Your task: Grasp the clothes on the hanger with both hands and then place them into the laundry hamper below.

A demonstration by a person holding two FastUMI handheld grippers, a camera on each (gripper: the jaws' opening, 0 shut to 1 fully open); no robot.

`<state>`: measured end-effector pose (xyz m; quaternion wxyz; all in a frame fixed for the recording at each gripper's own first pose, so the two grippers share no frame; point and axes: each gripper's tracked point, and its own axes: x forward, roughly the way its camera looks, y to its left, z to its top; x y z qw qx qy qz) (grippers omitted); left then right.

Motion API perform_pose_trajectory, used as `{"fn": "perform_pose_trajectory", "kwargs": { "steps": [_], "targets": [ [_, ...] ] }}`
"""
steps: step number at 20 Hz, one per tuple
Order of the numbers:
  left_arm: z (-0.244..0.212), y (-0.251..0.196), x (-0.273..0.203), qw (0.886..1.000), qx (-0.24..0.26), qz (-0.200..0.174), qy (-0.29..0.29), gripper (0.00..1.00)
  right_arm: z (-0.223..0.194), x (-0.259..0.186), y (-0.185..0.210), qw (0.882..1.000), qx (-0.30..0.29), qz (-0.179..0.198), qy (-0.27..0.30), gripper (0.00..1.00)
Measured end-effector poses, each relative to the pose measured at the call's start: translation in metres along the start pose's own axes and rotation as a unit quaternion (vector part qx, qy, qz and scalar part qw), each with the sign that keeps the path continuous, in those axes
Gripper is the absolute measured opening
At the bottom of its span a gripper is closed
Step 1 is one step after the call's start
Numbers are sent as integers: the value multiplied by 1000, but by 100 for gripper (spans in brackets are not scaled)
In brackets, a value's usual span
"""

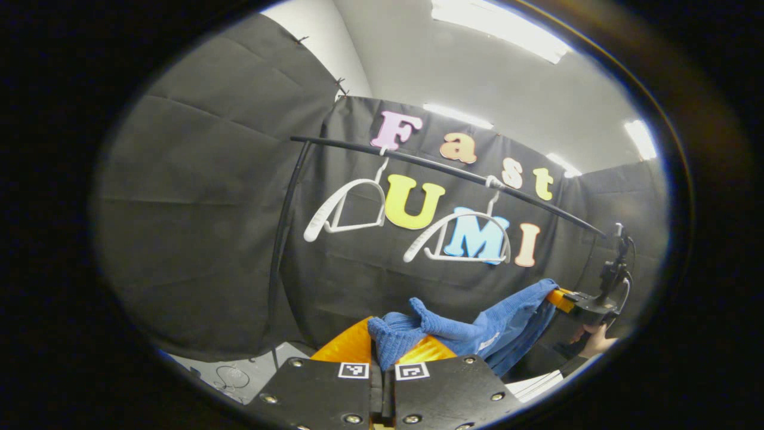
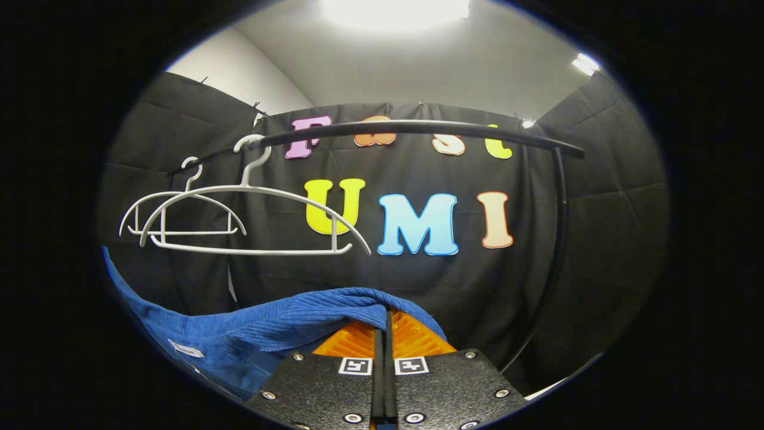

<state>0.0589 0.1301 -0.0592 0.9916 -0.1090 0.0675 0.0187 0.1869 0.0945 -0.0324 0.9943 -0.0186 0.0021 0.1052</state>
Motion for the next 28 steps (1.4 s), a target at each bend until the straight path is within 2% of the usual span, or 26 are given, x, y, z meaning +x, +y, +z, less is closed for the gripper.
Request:
{"fn": "perform_pose_trajectory", "kwargs": {
  "steps": [6,11,14,19,23,28],
  "targets": [
    [-26,-10,-5,998,19,-53,36,1,2,-66,14,999,-4,-35,10,0],
    [-47,-39,-10,993,36,-96,62,1,-15,-101,39,999,-8,-30,37,0],
    [-59,-56,-12,990,43,-112,75,1,-29,-113,54,998,2,-16,55,0],
    [-86,-65,-12,988,60,-98,103,0,-65,-122,78,993,32,13,110,0],
    [-117,-74,-9,984,78,-94,132,1,-98,-128,101,986,47,47,153,0],
    [-147,-87,-5,979,79,-98,164,1,-129,-140,130,975,60,90,196,0]
  ]
}}
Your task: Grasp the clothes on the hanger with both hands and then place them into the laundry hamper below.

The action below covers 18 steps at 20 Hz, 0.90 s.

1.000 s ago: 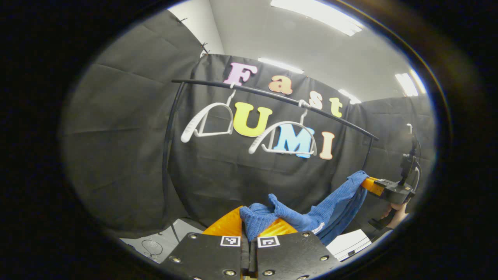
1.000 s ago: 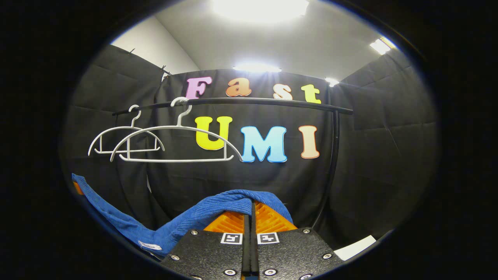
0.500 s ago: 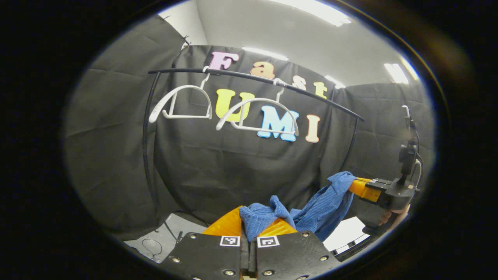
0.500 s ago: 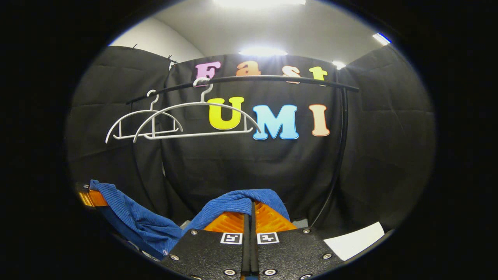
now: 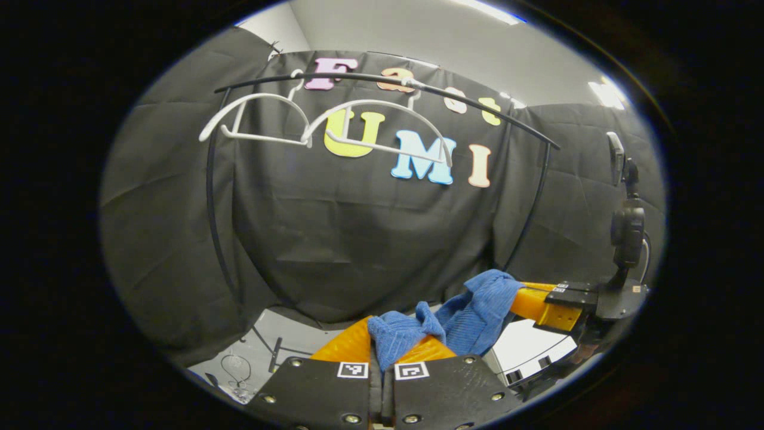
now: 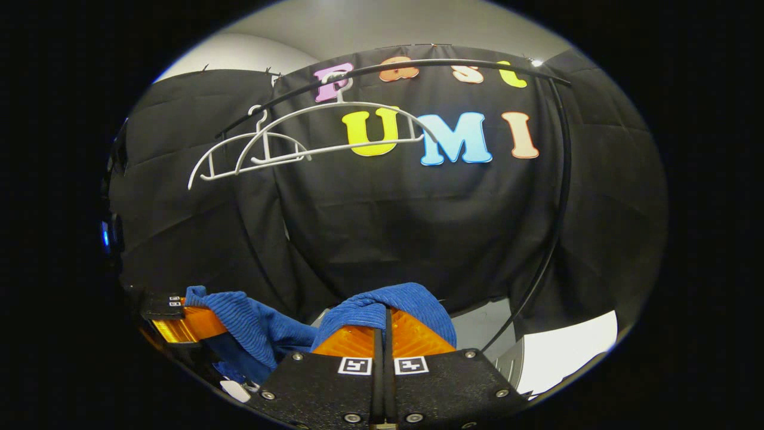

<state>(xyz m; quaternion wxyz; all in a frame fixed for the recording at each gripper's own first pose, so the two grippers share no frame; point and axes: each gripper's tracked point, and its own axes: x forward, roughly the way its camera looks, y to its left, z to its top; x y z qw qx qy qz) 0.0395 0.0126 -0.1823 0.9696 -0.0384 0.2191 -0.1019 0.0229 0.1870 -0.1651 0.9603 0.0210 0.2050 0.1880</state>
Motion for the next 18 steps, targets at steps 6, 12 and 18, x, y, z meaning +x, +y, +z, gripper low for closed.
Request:
{"fn": "perform_pose_trajectory", "kwargs": {
  "steps": [6,12,18],
  "targets": [
    [-53,-12,20,999,9,2,48,2,-53,9,6,997,39,21,69,0],
    [-115,-14,35,994,-1,11,106,1,-111,5,8,988,55,29,143,0],
    [-167,5,43,988,-17,28,152,1,-159,2,-11,978,76,2,194,0]
  ]
}}
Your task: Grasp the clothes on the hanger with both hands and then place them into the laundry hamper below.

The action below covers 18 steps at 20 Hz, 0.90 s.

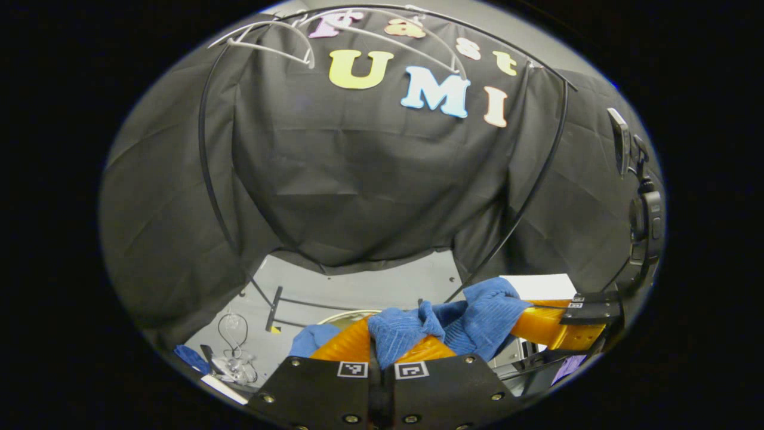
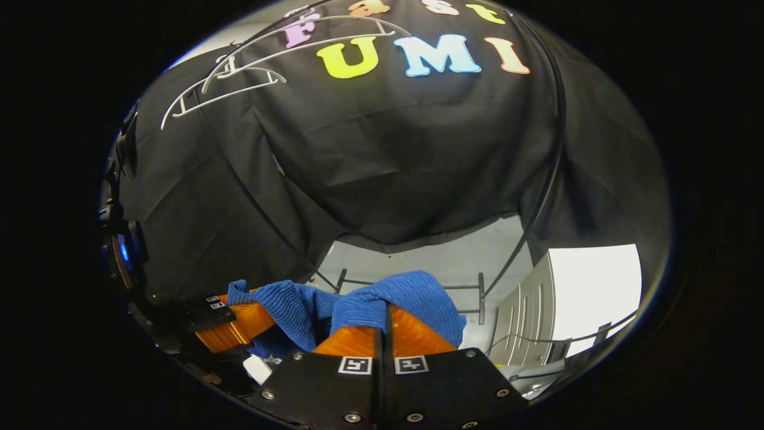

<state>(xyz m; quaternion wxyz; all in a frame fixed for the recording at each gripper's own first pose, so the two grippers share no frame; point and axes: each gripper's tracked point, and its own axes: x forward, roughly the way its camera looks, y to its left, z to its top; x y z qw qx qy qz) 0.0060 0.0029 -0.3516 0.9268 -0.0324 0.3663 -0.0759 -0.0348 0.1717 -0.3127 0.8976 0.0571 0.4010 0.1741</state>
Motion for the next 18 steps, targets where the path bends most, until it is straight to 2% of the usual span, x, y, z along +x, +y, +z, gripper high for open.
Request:
{"fn": "perform_pose_trajectory", "kwargs": {
  "steps": [8,18],
  "targets": [
    [-49,19,30,999,-7,1,52,1,-36,26,-11,998,12,-19,50,0],
    [-87,37,58,996,-4,5,92,2,-73,48,-24,995,12,-49,87,0]
  ]
}}
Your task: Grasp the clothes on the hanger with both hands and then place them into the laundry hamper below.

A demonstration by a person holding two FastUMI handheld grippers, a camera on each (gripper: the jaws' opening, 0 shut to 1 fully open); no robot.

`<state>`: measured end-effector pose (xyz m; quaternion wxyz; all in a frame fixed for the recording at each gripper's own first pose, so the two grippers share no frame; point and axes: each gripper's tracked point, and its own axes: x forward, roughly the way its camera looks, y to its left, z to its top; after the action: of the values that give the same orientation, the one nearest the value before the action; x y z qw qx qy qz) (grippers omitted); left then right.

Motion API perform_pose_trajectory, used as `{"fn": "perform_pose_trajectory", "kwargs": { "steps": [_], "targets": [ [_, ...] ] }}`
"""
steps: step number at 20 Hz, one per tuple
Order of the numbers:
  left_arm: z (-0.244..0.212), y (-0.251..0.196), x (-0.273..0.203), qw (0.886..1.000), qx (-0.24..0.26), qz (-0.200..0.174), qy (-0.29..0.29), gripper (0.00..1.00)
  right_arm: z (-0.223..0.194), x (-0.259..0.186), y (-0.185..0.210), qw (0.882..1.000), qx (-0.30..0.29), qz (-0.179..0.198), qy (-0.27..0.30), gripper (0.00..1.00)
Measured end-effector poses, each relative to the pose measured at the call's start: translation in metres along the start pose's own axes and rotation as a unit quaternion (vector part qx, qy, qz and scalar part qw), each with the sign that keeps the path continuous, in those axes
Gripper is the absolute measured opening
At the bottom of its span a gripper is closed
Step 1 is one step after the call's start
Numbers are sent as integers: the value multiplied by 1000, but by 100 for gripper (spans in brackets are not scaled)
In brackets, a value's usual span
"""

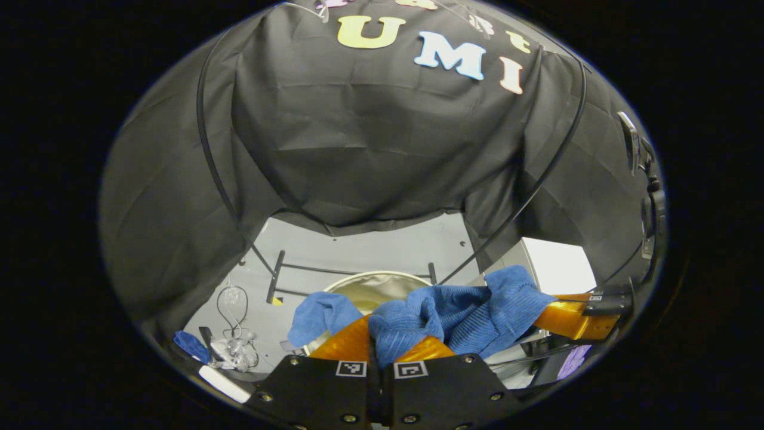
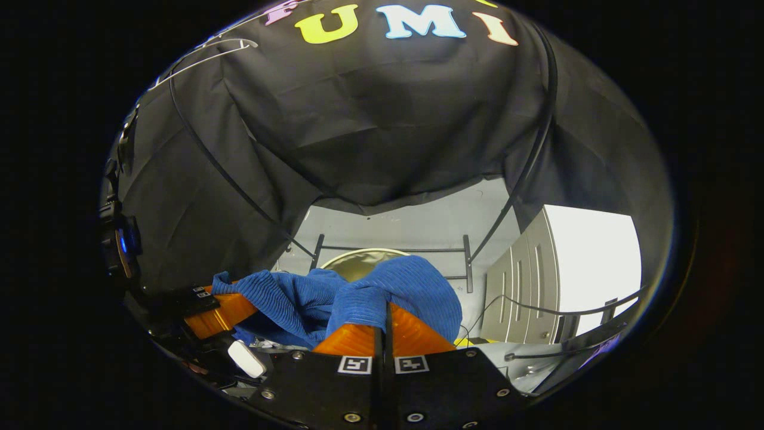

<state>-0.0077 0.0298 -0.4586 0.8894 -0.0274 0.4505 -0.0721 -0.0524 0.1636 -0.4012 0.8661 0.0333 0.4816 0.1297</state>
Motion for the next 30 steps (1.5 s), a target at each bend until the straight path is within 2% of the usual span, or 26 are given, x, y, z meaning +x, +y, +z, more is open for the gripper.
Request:
{"fn": "perform_pose_trajectory", "kwargs": {
  "steps": [5,7,9,10,11,12,15,16,23,27,30],
  "targets": [
    [-4,4,1,1000,8,18,4,2,3,4,-1,1000,-2,-3,4,2],
    [-7,8,3,1000,10,24,6,7,2,3,-1,1000,5,3,6,9],
    [-11,11,-3,1000,8,23,10,12,6,-1,2,1000,11,14,0,20],
    [-12,9,-4,1000,9,17,8,31,8,-6,3,1000,11,16,-3,35],
    [-13,11,-8,1000,11,17,5,50,10,-9,2,1000,8,14,-8,39],
    [-10,14,-12,1000,14,19,1,68,12,-12,1,1000,3,11,-12,53],
    [-6,20,-27,999,21,26,-14,88,20,-24,-8,1000,-7,-5,-28,95],
    [-1,20,-33,999,24,26,-20,94,26,-30,-14,999,-7,-10,-36,95],
    [50,5,-79,992,76,27,-94,96,58,-84,-78,992,23,-72,-104,95],
    [122,-23,-125,977,112,38,-180,95,100,-132,-117,978,54,-92,-179,95],
    [184,-68,-174,962,100,41,-249,96,144,-176,-146,961,63,-98,-252,95]
  ]
}}
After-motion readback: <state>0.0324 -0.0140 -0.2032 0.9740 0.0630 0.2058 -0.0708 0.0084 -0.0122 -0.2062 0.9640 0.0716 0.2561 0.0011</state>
